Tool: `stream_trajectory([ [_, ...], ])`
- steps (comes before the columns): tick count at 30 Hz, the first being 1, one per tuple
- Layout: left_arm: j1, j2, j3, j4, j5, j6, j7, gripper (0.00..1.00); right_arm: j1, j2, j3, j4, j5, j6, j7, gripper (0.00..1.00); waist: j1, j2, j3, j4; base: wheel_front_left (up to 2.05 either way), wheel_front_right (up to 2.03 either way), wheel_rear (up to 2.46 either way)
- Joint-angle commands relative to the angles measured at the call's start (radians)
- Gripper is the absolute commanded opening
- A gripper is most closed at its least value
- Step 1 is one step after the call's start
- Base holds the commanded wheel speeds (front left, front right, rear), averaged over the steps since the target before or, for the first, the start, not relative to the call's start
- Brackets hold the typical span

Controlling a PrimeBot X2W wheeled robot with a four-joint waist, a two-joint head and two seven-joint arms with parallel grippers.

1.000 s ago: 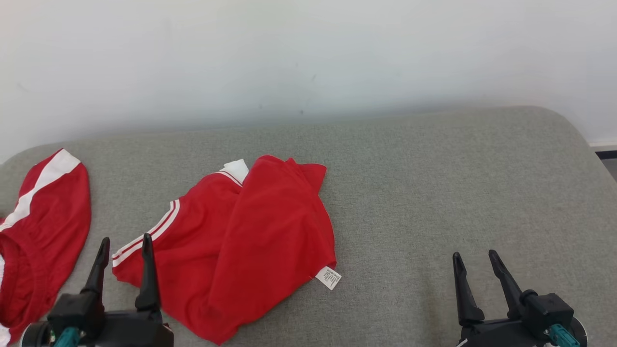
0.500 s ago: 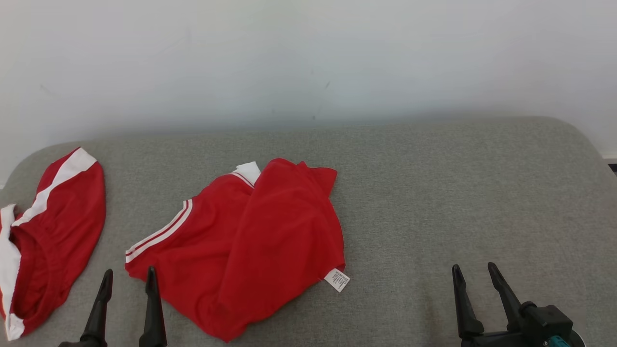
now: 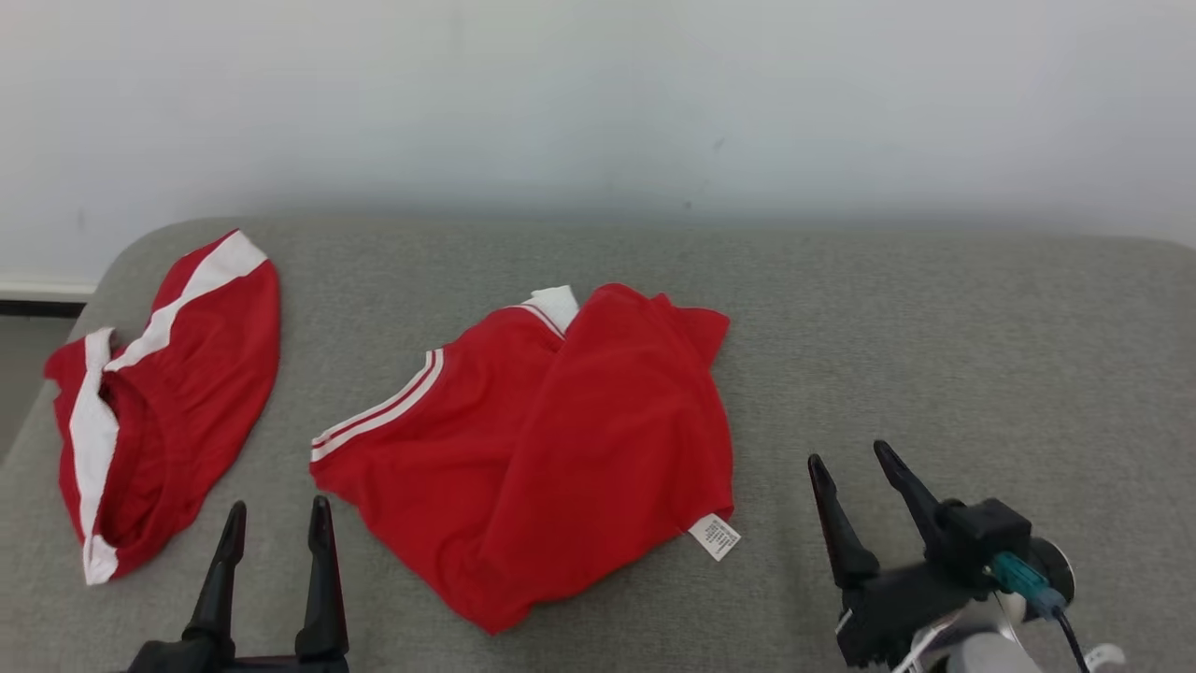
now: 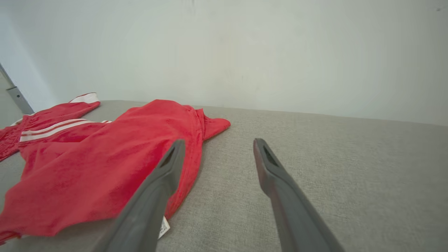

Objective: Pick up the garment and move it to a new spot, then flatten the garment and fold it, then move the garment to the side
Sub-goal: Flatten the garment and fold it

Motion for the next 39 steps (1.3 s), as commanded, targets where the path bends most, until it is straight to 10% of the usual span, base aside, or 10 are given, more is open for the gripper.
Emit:
stream_trajectory([
  [1,-0.016,-0.002,0.001,0.002,0.007,-0.005,-0.003,1.00,-0.016,-0.003,0.006,0.008,0.009,-0.002,-0.001,1.00,0.0000,0.0000,0.024,0.043,0.00,0.00,0.00],
  [18,-0.074,-0.027,-0.068,0.060,0.005,-0.031,-0.003,1.00,-0.291,0.017,0.077,0.591,0.050,-0.002,-0.007,1.00,0.0000,0.0000,0.067,0.232,0.00,0.00,0.00],
  [19,-0.073,-0.028,-0.068,0.063,0.005,-0.032,-0.003,1.00,-0.298,0.022,0.079,0.616,0.060,-0.002,-0.008,0.81,0.0000,0.0000,0.066,0.233,0.00,0.00,0.00],
  [21,-0.071,-0.028,-0.065,0.066,0.004,-0.033,-0.003,1.00,-0.312,0.028,0.080,0.649,0.077,-0.002,-0.016,0.00,0.0000,0.0000,0.065,0.231,0.00,0.00,0.00],
  [28,-0.045,-0.028,-0.059,0.078,-0.002,-0.028,-0.003,1.00,-0.313,-0.010,0.060,0.637,0.113,-0.002,-0.045,0.00,0.0000,0.0000,0.041,0.168,0.00,0.00,0.00],
  [39,-0.027,-0.028,-0.057,0.089,-0.014,-0.022,-0.003,1.00,-0.065,-0.149,-0.118,0.281,0.090,-0.002,-0.045,0.00,0.0000,0.0000,0.021,0.021,0.00,0.00,0.00],
])
